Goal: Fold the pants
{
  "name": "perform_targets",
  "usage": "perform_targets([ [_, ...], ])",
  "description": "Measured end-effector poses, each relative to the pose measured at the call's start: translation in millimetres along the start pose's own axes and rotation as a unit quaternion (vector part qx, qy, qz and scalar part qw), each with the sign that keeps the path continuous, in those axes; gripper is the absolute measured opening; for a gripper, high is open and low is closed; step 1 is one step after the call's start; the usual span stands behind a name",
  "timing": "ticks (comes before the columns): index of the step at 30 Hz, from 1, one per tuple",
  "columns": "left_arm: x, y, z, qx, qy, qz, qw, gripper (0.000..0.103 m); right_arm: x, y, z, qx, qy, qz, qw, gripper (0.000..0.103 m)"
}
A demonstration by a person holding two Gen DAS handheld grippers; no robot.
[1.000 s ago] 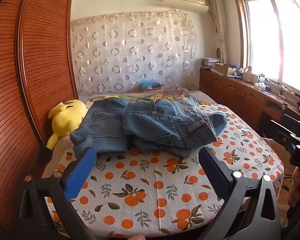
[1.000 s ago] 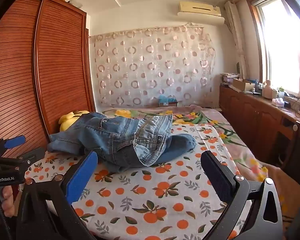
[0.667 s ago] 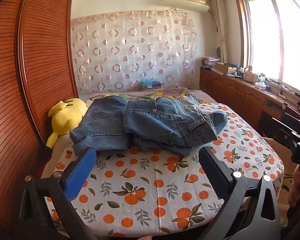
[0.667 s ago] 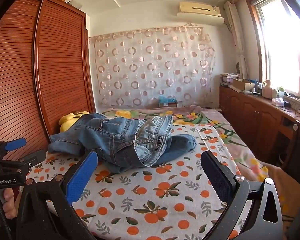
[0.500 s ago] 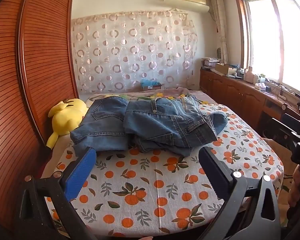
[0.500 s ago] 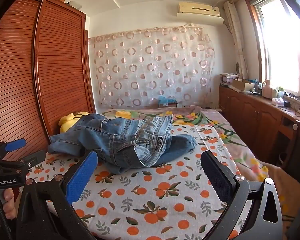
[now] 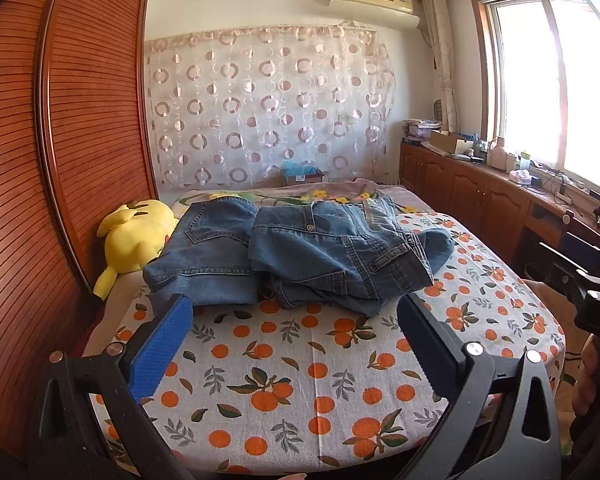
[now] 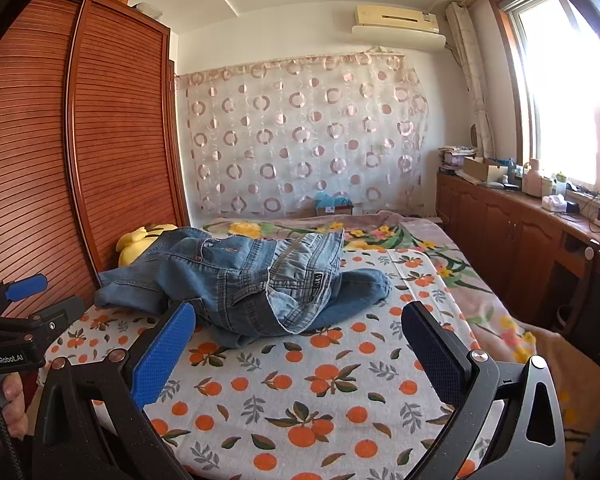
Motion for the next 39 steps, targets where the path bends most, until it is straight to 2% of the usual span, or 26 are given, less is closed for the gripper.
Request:
perform_targets([
  [39, 5.7, -4.1, 1.4, 0.001, -0.001, 0.002, 1.0000, 0.102, 0.4, 0.3, -0.5, 0.000, 0.000, -0.001, 1.000, 0.103],
])
Point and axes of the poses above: each gripper's, at about its wrist camera, not at the fingertips, and x roughly against the way its jaws point, z to its right, y to its underside, the point moved 8 cm from there along -x, roughly the way its jaws point, and after that the axes turned 10 degrees about z, right-handed, at the moved point
